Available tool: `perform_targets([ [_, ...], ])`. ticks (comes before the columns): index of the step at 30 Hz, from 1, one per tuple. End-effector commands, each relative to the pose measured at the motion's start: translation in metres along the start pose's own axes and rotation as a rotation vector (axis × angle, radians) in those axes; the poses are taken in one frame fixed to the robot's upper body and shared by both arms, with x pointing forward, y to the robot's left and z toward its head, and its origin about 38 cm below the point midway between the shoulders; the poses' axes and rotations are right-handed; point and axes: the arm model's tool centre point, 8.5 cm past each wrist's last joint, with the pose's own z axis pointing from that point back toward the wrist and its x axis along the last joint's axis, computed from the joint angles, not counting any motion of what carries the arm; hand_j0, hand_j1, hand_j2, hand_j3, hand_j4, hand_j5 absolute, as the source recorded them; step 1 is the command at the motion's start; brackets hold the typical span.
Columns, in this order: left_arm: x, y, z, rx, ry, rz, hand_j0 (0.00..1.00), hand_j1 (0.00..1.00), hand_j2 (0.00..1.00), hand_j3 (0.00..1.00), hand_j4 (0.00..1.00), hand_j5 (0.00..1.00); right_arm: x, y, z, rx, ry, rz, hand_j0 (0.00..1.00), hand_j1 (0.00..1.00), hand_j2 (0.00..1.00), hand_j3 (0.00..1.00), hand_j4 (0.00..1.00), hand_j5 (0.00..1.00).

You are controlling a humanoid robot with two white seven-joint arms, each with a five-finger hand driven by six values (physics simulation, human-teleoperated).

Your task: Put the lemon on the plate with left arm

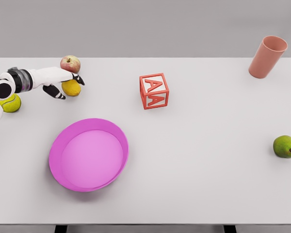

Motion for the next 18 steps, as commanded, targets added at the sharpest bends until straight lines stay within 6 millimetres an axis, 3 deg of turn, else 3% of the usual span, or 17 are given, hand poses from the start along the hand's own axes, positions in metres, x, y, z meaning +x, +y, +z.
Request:
perform_targets([
  [1,-0.0009,0.0002,0.0007,0.003,0.002,0.005,0.73,0.73,0.73,0.73,0.73,0.73,0.0003,0.0000,0.0000,0.000,-0.001,0.000,1.00,1.00,1.00,1.00,1.00,1.00],
  [7,-0.0014,-0.0007,0.0007,0.001,0.003,0.008,0.73,0.73,0.73,0.73,0.73,0.73,-0.0002,0.0001,0.0000,0.000,0.001,0.000,1.00,1.00,1.00,1.00,1.00,1.00],
  [10,-0.0014,-0.0007,0.0007,0.001,0.003,0.008,0.66,0.66,0.66,0.66,0.66,0.66,-0.0002,0.0001,0.0000,0.000,0.001,0.000,1.00,1.00,1.00,1.00,1.00,1.00],
  [18,-0.0014,-0.0007,0.0007,0.001,0.003,0.008,0.61,0.61,0.61,0.61,0.61,0.61,-0.0002,0.0001,0.0000,0.000,0.001,0.000,1.00,1.00,1.00,1.00,1.00,1.00],
])
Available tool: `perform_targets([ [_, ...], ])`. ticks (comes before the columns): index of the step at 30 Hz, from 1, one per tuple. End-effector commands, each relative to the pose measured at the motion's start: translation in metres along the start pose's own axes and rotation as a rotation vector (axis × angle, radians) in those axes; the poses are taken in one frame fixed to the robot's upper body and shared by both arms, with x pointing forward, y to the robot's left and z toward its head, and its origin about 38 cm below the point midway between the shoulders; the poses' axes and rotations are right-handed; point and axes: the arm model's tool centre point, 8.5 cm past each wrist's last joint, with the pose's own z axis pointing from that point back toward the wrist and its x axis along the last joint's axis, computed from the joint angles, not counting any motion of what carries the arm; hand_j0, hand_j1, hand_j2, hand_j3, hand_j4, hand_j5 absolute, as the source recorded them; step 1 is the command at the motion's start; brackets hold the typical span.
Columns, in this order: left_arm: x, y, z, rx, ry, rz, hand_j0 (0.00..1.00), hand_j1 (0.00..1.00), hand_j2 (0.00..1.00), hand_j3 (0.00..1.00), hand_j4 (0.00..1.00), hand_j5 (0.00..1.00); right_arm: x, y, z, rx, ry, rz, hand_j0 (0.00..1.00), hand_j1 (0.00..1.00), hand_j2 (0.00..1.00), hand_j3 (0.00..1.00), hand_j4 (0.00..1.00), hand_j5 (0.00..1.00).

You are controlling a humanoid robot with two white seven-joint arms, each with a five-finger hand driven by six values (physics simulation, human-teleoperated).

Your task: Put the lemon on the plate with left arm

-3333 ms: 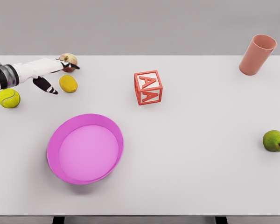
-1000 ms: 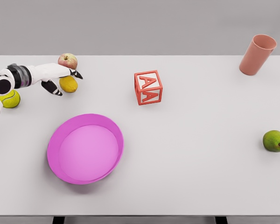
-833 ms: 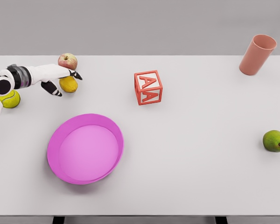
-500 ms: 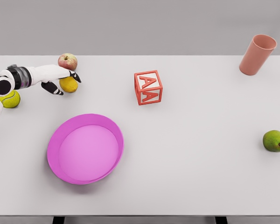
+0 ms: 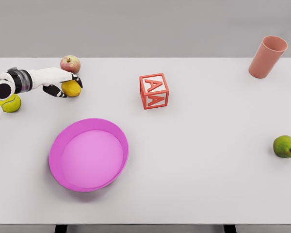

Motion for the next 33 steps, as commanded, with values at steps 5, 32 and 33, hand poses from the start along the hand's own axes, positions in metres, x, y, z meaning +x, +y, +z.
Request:
perform_targets([
  [5,-0.001,0.002,0.001,0.008,0.000,0.005,0.55,0.55,0.55,0.55,0.55,0.55,0.000,0.000,0.000,0.000,0.001,0.000,1.00,1.00,1.00,1.00,1.00,1.00],
  [32,0.020,0.034,0.011,0.104,-0.044,-0.080,0.46,0.46,0.46,0.46,0.46,0.46,0.000,0.000,0.000,0.000,0.001,0.000,1.00,1.00,1.00,1.00,1.00,1.00],
  [33,0.022,0.033,0.011,0.105,-0.048,-0.083,0.46,0.46,0.46,0.46,0.46,0.46,0.000,0.000,0.000,0.000,-0.001,0.000,1.00,1.00,1.00,1.00,1.00,1.00],
])
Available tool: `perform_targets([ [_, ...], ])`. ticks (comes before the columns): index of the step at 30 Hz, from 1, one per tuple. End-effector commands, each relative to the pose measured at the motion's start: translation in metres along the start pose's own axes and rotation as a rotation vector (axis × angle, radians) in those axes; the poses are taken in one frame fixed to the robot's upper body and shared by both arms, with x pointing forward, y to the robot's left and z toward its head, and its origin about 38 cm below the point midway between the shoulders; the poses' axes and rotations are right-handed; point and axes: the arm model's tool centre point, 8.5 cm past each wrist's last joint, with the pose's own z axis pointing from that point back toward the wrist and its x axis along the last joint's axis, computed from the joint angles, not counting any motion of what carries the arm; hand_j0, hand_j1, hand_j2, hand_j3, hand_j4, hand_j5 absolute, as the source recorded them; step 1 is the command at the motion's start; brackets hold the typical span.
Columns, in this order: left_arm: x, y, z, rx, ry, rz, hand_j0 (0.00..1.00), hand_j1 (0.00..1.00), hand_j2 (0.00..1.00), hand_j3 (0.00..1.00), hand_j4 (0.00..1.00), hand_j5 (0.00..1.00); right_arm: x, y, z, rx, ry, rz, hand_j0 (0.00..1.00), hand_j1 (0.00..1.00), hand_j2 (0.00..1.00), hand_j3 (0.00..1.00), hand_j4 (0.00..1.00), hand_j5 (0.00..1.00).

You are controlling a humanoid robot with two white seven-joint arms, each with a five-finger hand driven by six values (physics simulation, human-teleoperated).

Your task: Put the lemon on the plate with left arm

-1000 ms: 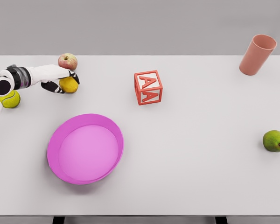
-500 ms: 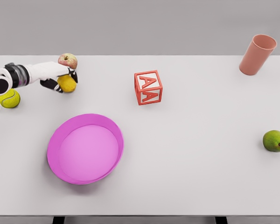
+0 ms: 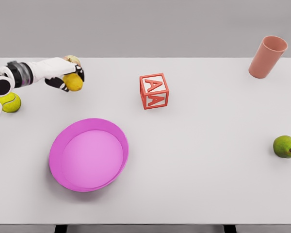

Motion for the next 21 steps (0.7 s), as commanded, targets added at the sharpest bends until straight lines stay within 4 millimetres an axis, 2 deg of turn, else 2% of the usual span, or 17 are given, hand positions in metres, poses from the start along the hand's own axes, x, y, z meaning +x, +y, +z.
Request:
perform_targets([
  [1,0.005,0.008,0.002,0.030,-0.016,-0.008,0.46,0.46,0.46,0.46,0.46,0.46,0.000,0.000,0.000,0.000,0.001,0.000,1.00,1.00,1.00,1.00,1.00,1.00],
  [7,0.003,0.008,0.007,0.035,-0.015,-0.011,0.46,0.46,0.46,0.46,0.46,0.46,0.000,0.000,0.000,0.000,0.001,0.000,1.00,1.00,1.00,1.00,1.00,1.00],
  [21,0.013,0.006,0.014,0.062,-0.048,-0.022,0.46,0.46,0.46,0.46,0.46,0.46,0.000,0.000,0.000,0.000,-0.001,0.000,1.00,1.00,1.00,1.00,1.00,1.00],
])
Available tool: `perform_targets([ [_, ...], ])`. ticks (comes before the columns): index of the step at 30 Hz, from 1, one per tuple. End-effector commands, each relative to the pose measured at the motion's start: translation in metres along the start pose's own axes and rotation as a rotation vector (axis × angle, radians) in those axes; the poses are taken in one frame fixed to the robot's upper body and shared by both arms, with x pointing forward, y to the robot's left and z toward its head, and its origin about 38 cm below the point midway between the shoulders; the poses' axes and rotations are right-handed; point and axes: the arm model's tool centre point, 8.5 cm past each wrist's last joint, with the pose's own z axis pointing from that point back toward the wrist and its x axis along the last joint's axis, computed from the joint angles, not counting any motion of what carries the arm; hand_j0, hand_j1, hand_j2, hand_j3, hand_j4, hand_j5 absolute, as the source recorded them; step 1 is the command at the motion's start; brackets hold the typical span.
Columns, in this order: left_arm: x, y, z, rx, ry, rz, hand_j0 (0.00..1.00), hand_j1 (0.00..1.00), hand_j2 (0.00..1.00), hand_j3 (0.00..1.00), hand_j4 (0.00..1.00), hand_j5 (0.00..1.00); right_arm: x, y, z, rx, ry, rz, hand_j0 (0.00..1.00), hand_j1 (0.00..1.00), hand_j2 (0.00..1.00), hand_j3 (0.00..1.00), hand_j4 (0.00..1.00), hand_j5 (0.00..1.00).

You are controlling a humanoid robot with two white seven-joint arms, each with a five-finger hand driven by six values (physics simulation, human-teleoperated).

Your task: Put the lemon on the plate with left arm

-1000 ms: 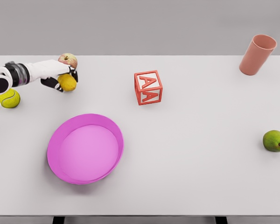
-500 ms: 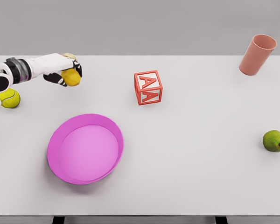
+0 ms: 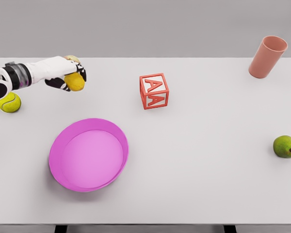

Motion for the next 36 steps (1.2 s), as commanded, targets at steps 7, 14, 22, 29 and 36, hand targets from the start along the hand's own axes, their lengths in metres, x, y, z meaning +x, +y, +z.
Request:
perform_targets([
  [7,0.003,0.004,0.003,0.018,-0.011,-0.004,0.45,0.45,0.45,0.45,0.45,0.45,0.000,0.000,0.000,0.000,0.001,0.000,1.00,1.00,1.00,1.00,1.00,1.00],
  [14,0.007,0.000,0.005,0.022,-0.017,-0.008,0.45,0.45,0.45,0.45,0.45,0.45,0.000,0.000,0.000,0.000,0.001,0.000,1.00,1.00,1.00,1.00,1.00,1.00],
  [22,0.016,-0.002,0.014,0.037,-0.041,-0.036,0.45,0.45,0.45,0.45,0.45,0.45,0.000,0.000,0.000,0.000,0.001,0.000,1.00,1.00,1.00,1.00,1.00,1.00],
  [29,0.023,-0.003,0.022,0.068,-0.049,-0.045,0.45,0.45,0.45,0.45,0.45,0.45,0.000,0.000,0.000,0.000,0.001,0.000,1.00,1.00,1.00,1.00,1.00,1.00],
  [36,0.028,-0.002,0.025,0.084,-0.056,-0.056,0.45,0.45,0.45,0.45,0.45,0.45,0.000,0.000,0.000,0.000,0.001,0.000,1.00,1.00,1.00,1.00,1.00,1.00],
])
